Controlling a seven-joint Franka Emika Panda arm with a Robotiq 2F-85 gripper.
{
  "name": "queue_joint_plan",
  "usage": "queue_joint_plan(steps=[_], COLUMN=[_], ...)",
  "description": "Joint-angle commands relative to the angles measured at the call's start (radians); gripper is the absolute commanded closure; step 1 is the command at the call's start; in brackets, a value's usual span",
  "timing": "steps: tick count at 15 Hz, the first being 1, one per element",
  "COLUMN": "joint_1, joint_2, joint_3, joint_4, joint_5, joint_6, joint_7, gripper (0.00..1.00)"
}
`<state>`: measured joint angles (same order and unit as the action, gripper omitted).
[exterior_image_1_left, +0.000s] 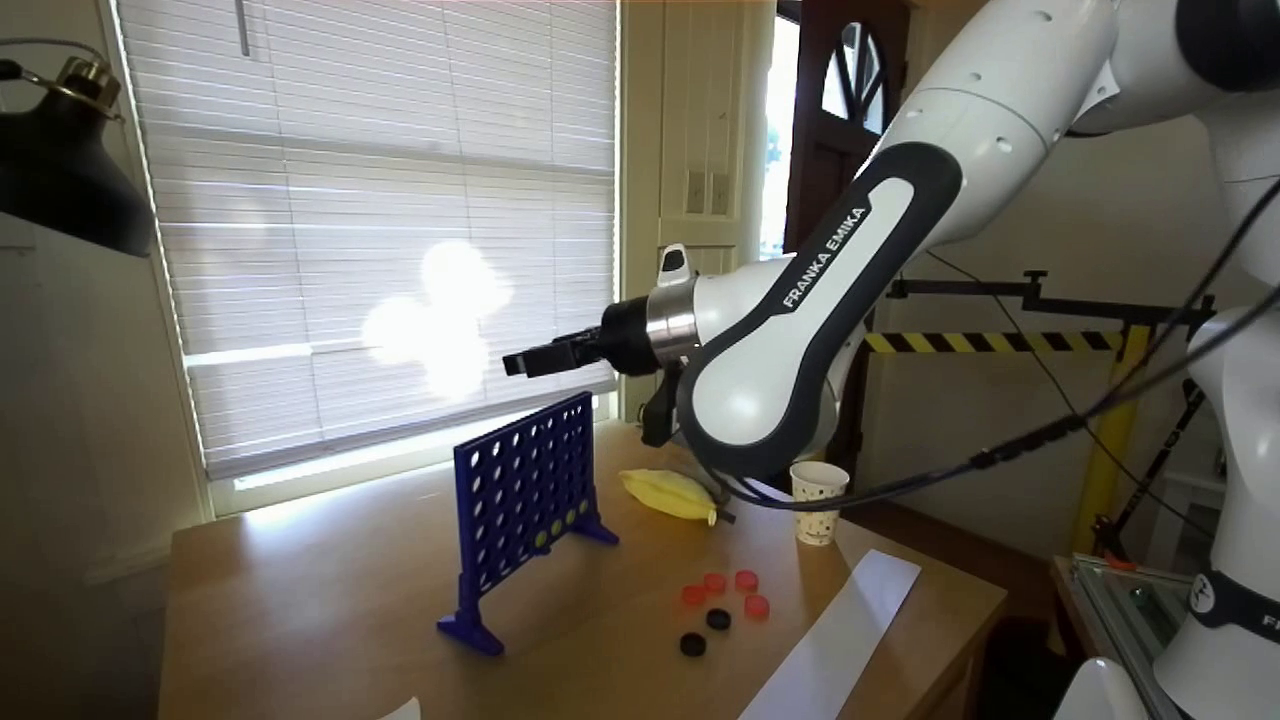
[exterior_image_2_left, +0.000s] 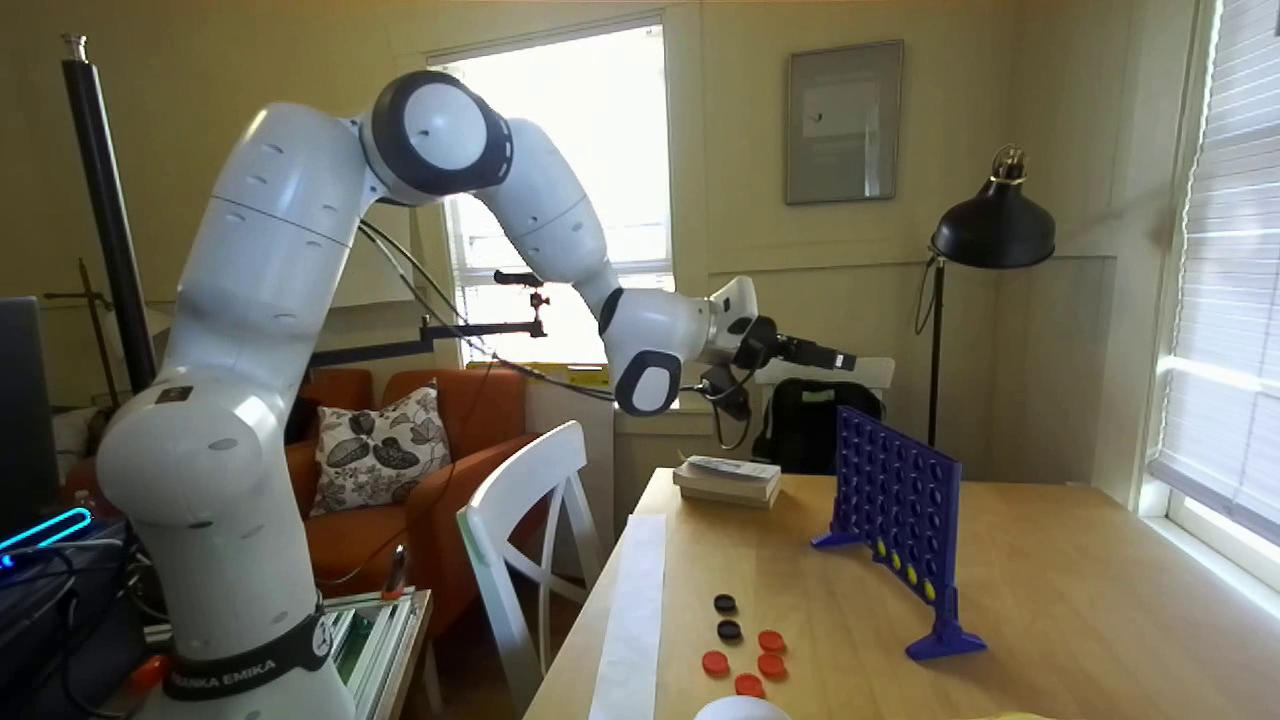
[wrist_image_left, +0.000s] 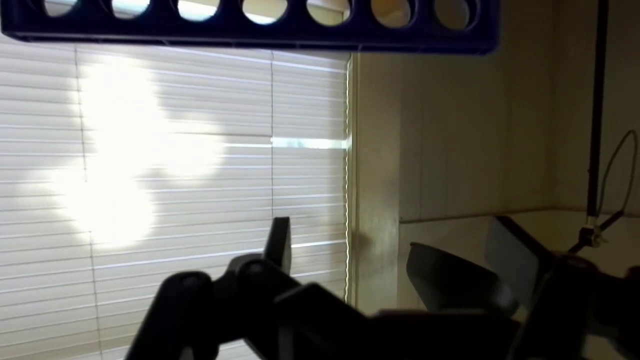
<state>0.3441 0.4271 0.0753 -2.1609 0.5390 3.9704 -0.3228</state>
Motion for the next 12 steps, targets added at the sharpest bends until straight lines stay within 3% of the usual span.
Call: queue_joint_plan(steps=[1,8,12], joint_1=[0.038,0.126,0.174], joint_2=[-0.145,-0.274,-0.278], joint_3=[-0.009,-0.119,-0.196], joint_4=[-0.11,-0.18,-0.234], joint_5=[0.157,0.569,0.67], joint_6=[-0.188,-0.534,-0.62], joint_7=[-0.128,-0.548,-0.673], gripper=[0.0,0.0,0.0])
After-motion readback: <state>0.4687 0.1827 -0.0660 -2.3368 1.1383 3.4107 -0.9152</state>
